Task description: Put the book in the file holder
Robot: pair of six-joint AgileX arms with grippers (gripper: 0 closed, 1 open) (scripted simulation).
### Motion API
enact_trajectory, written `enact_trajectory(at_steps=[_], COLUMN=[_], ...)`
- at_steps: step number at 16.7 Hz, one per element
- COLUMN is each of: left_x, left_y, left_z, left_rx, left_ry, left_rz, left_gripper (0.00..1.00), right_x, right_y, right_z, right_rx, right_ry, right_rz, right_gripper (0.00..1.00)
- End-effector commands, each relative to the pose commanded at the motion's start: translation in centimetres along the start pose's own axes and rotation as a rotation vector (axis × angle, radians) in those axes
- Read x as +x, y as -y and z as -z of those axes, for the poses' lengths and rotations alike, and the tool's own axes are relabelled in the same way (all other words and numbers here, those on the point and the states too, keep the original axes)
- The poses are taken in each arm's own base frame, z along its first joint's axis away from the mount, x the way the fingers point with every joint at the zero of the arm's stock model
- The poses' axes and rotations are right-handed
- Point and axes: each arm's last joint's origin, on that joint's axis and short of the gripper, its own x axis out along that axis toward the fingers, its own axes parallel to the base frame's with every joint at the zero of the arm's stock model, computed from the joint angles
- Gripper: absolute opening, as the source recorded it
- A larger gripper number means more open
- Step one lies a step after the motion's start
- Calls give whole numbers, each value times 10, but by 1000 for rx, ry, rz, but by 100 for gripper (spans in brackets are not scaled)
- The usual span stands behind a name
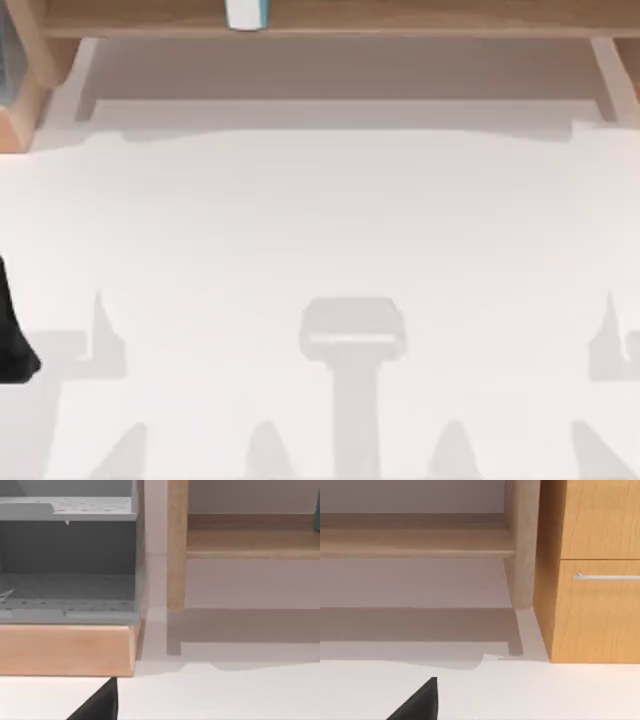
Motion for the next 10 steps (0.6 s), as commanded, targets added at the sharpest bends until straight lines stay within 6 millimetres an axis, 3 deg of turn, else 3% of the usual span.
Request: enact_trajectory(at_steps=[4,7,10], left_x=[0,5,22], left_y=[1,4,11], left_z=[-8,-39,-82], left_rx=[-1,-5,-15], left_ry=[11,53,86], left_rz=[0,4,7], left_gripper=[100,100,100], right_x=[0,0,0], right_y=[0,0,0], right_z=[0,0,0], right_rx=[0,0,0], right_ry=[0,0,0], right_rz=[0,0,0], right_gripper=[100,100,100])
